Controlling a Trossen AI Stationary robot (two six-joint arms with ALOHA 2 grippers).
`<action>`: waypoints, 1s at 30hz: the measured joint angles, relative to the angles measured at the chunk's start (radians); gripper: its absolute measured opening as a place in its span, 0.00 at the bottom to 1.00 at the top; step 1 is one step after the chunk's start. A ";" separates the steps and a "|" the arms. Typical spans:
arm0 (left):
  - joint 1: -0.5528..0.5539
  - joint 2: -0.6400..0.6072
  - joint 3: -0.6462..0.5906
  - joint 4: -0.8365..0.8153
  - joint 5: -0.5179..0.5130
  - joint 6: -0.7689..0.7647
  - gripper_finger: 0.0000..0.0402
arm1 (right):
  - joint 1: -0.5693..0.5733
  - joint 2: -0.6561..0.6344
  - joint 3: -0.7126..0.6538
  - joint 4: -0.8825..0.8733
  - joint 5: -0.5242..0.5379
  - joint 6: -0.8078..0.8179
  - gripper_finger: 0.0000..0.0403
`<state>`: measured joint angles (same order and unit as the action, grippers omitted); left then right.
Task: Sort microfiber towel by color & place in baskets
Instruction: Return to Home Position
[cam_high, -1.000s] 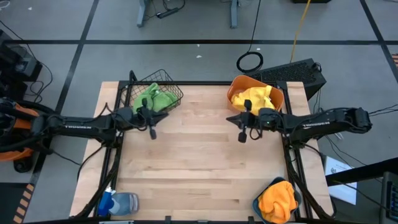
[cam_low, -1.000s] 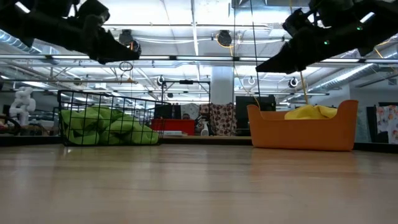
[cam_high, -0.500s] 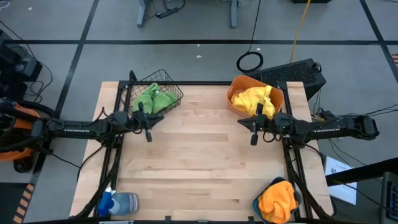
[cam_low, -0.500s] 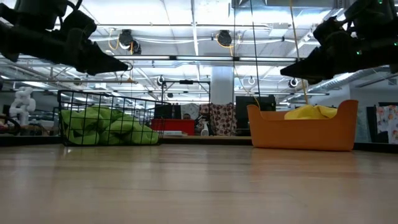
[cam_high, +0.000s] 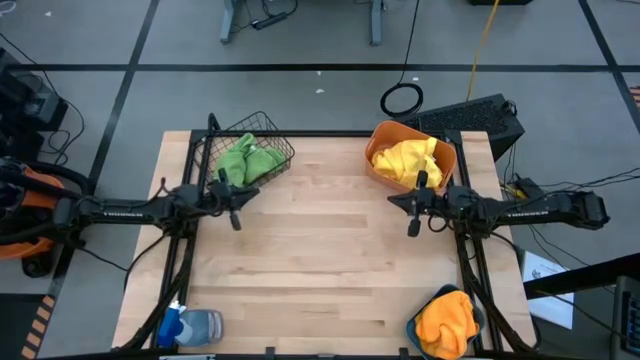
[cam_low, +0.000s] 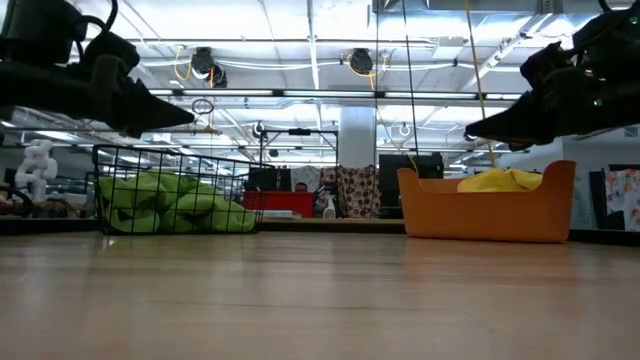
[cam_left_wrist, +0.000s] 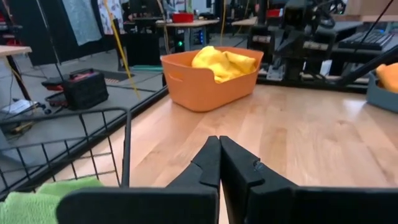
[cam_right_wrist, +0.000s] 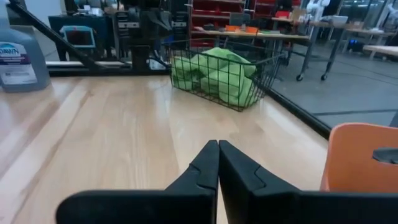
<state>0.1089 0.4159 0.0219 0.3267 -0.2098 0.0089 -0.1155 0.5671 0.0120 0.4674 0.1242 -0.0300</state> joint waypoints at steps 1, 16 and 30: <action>-0.001 -0.005 0.000 0.000 -0.001 0.003 0.01 | 0.003 -0.005 0.000 -0.008 -0.001 0.005 0.01; -0.042 -0.106 0.000 -0.076 -0.059 -0.003 0.00 | 0.066 -0.110 0.002 -0.119 0.005 -0.024 0.01; -0.126 -0.119 0.000 -0.084 -0.166 0.006 0.00 | 0.074 -0.325 0.002 -0.300 0.001 -0.068 0.00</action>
<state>-0.0172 0.2966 0.0219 0.2432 -0.3759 0.0144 -0.0410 0.2423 0.0143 0.1677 0.1253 -0.0982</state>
